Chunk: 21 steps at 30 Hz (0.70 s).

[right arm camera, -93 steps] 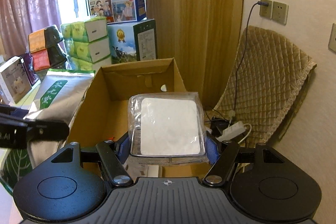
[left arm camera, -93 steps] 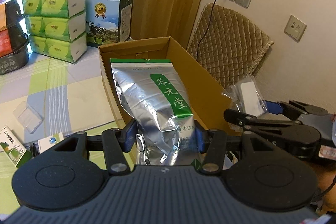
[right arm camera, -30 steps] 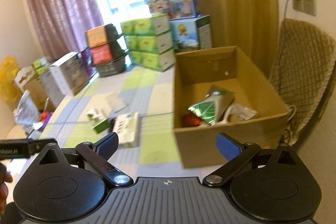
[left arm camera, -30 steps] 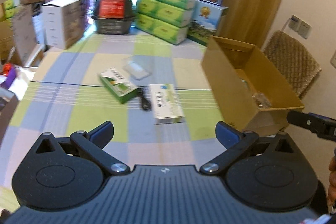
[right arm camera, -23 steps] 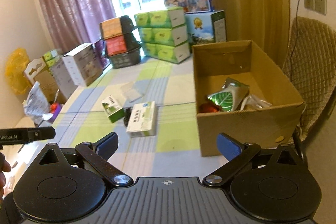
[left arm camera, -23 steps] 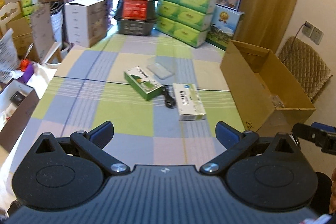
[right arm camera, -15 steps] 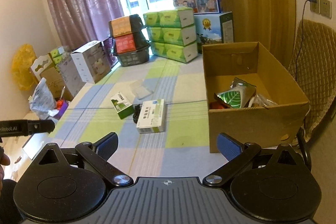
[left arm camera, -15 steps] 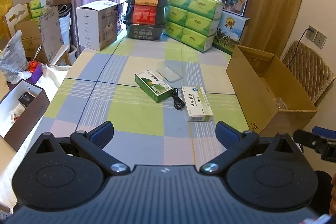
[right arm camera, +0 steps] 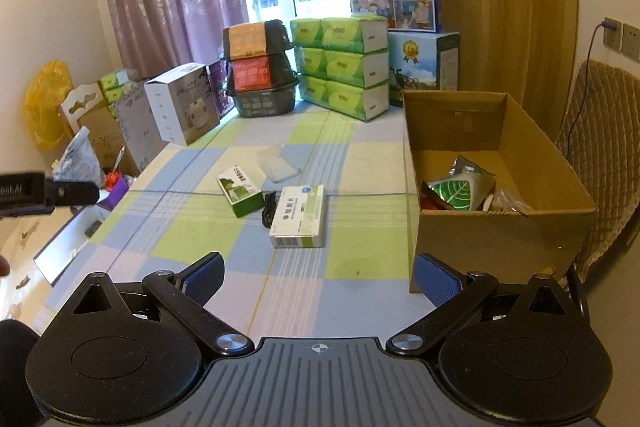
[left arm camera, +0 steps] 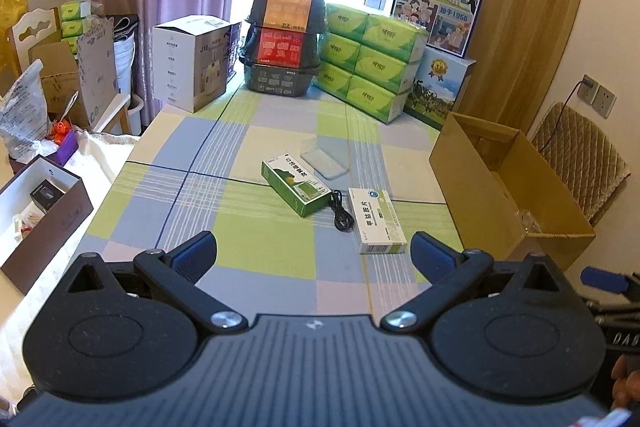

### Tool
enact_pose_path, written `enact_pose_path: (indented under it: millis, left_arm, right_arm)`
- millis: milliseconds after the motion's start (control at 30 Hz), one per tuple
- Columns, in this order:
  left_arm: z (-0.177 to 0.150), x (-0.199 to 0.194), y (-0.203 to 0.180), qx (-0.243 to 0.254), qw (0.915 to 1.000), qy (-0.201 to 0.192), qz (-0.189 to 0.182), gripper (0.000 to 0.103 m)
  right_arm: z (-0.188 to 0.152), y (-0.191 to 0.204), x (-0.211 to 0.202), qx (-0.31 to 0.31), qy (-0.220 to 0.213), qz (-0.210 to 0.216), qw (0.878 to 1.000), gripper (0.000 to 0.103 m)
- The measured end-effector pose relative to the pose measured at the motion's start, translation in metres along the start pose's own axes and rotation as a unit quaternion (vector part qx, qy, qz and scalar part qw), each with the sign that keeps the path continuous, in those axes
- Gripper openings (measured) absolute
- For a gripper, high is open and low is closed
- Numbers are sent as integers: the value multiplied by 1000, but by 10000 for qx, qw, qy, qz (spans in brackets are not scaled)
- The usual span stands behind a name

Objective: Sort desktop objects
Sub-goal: 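Move both open tools back over the remaining table items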

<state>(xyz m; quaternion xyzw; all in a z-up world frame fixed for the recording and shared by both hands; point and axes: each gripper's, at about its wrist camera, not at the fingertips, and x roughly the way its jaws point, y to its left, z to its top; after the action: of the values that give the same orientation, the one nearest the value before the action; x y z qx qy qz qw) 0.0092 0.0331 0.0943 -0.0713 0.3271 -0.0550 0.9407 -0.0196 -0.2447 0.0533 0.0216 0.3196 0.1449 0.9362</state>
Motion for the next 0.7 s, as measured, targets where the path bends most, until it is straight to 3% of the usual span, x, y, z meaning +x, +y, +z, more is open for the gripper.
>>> enact_pose_path:
  millis: [300,700]
  left_arm:
    - [5,37,-1,30,9998,173,-23,101]
    - [8,130,18,41,9983,581,-70,101]
  right_arm:
    - [2,-1,29,-43,110,63,9999,98]
    - [-5,1,125,-101,382,207,9990,98]
